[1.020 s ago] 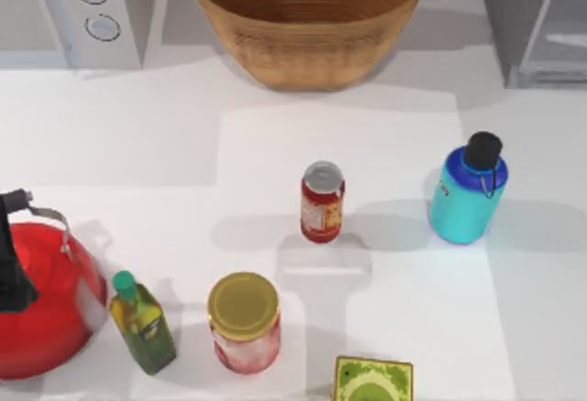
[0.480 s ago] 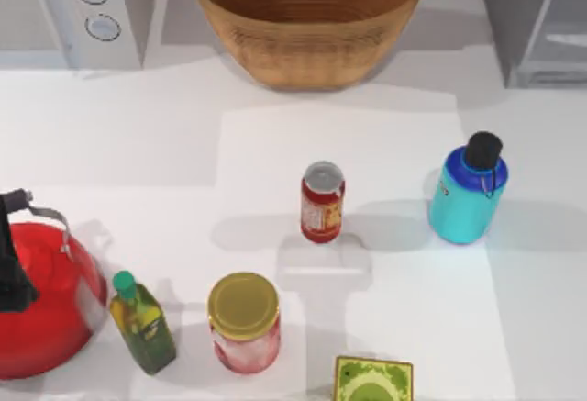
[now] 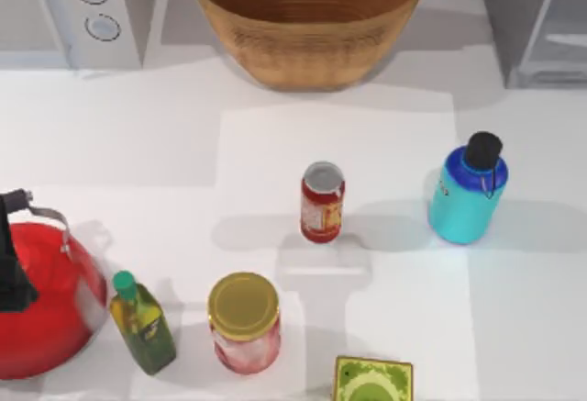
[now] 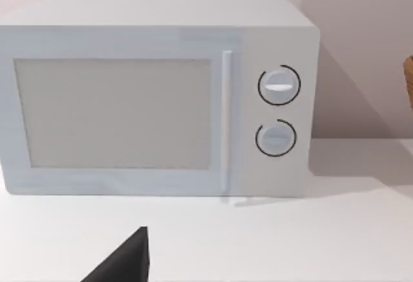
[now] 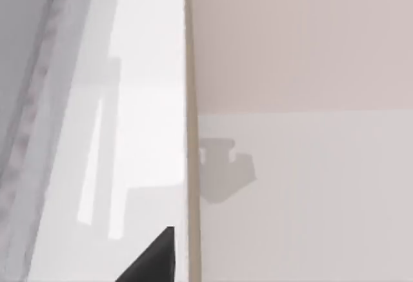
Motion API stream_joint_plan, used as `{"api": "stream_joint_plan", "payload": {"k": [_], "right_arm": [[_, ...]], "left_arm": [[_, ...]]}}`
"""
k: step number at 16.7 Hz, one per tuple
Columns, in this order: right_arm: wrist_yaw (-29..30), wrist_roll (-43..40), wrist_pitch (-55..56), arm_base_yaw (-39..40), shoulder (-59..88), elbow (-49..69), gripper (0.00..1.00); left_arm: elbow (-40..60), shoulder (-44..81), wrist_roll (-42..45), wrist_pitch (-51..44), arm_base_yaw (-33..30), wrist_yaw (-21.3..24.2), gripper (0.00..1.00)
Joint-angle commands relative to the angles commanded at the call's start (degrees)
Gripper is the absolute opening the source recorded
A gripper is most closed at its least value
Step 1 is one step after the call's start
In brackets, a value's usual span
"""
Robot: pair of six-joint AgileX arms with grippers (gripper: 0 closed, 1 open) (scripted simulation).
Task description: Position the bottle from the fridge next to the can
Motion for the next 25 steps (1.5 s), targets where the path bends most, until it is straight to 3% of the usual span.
{"api": "stream_joint_plan", "payload": {"k": [3, 6, 15, 20, 25], "right_arm": [[1.9, 12.1, 11.0, 8.1, 0.1, -0.4, 1.00], [3.2, 18.7, 17.4, 13.4, 0.1, -0.7, 1.00], [5.0, 21.7, 20.0, 16.0, -0.5, -1.8, 1.00], [15.8, 32.4, 24.2, 28.6, -1.7, -7.3, 1.00], [31.8, 41.4, 30.0, 51.5, -5.5, -10.7, 1.00]], "left_arm": [[0.0, 0.0, 0.0, 0.0, 0.0, 0.0, 1.00], [0.0, 0.0, 0.0, 0.0, 0.0, 0.0, 1.00], [0.0, 0.0, 0.0, 0.0, 0.0, 0.0, 1.00], [0.0, 0.0, 0.0, 0.0, 0.0, 0.0, 1.00], [0.0, 0.0, 0.0, 0.0, 0.0, 0.0, 1.00]]}}
